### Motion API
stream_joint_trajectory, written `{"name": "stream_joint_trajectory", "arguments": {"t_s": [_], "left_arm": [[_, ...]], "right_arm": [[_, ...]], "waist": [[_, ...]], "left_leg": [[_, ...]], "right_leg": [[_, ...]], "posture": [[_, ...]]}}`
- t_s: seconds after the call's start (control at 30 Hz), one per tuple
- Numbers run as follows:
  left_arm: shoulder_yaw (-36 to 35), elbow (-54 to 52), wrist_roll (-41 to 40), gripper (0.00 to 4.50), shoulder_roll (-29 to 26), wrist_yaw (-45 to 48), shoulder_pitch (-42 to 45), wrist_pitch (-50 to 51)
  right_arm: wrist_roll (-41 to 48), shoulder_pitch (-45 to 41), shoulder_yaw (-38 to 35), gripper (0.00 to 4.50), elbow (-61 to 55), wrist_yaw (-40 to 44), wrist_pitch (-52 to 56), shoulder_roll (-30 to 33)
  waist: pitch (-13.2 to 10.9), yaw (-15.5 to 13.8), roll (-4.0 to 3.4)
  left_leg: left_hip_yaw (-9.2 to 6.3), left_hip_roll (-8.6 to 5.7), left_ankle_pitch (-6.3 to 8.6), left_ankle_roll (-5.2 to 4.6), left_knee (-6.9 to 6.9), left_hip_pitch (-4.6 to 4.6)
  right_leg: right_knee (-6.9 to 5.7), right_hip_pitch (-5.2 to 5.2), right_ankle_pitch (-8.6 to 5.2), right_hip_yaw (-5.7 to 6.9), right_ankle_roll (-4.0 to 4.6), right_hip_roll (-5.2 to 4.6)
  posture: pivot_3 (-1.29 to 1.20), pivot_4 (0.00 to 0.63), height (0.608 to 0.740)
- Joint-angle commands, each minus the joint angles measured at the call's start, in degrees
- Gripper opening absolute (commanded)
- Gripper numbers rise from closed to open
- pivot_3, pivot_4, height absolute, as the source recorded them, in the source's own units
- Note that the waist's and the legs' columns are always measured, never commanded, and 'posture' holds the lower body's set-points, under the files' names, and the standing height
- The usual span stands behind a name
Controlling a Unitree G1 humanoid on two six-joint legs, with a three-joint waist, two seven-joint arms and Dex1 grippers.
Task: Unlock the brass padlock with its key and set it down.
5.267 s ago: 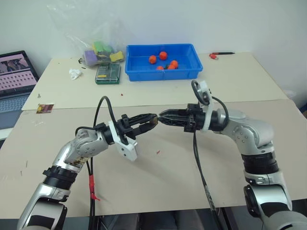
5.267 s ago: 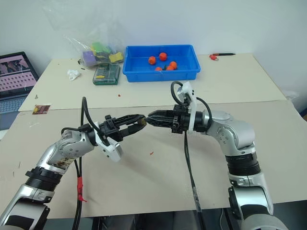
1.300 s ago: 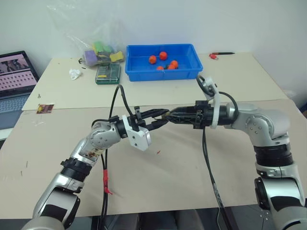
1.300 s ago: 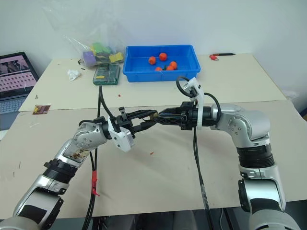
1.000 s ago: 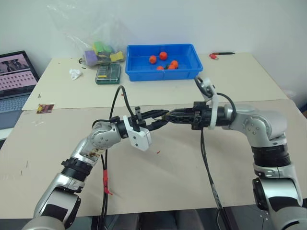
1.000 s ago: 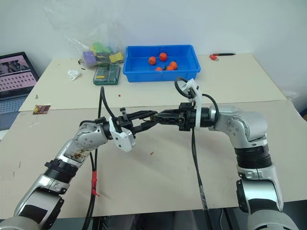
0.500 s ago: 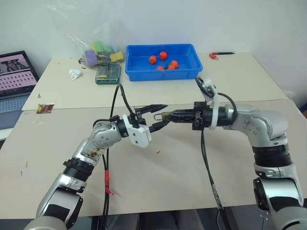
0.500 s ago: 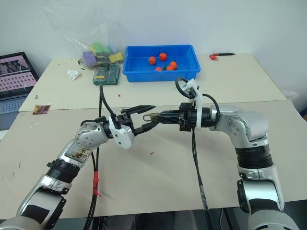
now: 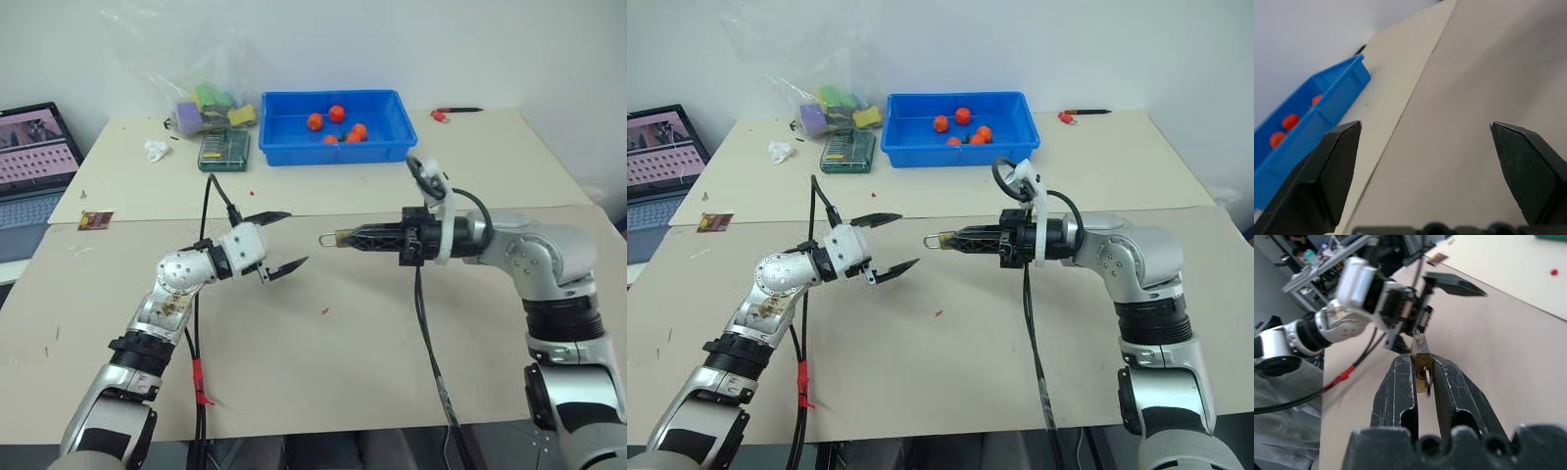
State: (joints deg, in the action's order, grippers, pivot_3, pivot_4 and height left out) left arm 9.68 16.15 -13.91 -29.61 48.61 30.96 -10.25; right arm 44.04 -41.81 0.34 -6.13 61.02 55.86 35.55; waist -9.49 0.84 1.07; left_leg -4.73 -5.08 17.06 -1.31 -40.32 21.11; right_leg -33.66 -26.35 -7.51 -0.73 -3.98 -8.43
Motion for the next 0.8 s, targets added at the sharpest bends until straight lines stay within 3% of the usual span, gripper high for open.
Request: {"name": "stream_joint_trajectory", "arguments": {"t_s": [0.03, 0.17, 0.33, 0.57, 0.8], "left_arm": [[-2.6, -6.1, -8.1, 3.45, 1.1, 2.9, 0.3, 12.2], [-3.6, -12.9, -15.4, 2.14, 1.4, 4.9, -0.5, 24.5], [-5.6, -19.2, -24.4, 0.05, 1.7, 4.8, 0.1, 38.7], [-7.1, -22.7, -26.2, 0.05, 2.3, 3.8, 0.9, 44.0], [-6.0, -22.5, -21.7, 0.05, 2.5, 3.7, 0.8, 41.8]], "right_arm": [[2.6, 1.2, -3.1, 0.1, -3.6, 3.6, -3.1, 1.2], [2.5, 2.3, -3.2, 0.1, -4.0, 4.7, -4.1, 1.9], [0.9, 2.9, -2.4, 0.1, -3.0, 4.6, -5.5, 2.0], [-0.7, 3.0, -1.6, 0.1, -2.0, 4.6, -6.8, 2.2], [-1.3, 2.4, -1.2, 0.1, -1.3, 4.5, -6.8, 2.0]], "waist": [[0.0, 0.1, 0.0], [0.0, 0.2, 0.01], [0.0, 0.4, 0.01], [0.0, 0.1, 0.01], [0.0, 0.1, 0.01]], "left_leg": [[0.01, 0.0, 0.0, 0.0, -0.01, 0.01], [0.01, 0.01, 0.0, 0.0, -0.05, 0.0], [0.03, 0.03, 0.01, -0.02, -0.05, -0.04], [0.04, 0.02, -0.03, 0.05, -0.05, -0.03], [0.04, 0.02, -0.03, 0.06, -0.04, -0.03]], "right_leg": [[0.01, 0.0, 0.01, -0.01, -0.01, 0.0], [0.0, 0.02, 0.01, -0.02, -0.02, 0.0], [-0.03, 0.02, 0.01, -0.05, -0.02, 0.01], [0.01, 0.02, 0.01, -0.05, -0.01, 0.01], [0.03, 0.04, 0.01, -0.06, -0.01, 0.01]], "posture": [[0.0, 0.15, 0.74], [0.0, 0.15, 0.74], [0.0, 0.15, 0.74], [0.0, 0.15, 0.74], [0.0, 0.15, 0.74]]}}
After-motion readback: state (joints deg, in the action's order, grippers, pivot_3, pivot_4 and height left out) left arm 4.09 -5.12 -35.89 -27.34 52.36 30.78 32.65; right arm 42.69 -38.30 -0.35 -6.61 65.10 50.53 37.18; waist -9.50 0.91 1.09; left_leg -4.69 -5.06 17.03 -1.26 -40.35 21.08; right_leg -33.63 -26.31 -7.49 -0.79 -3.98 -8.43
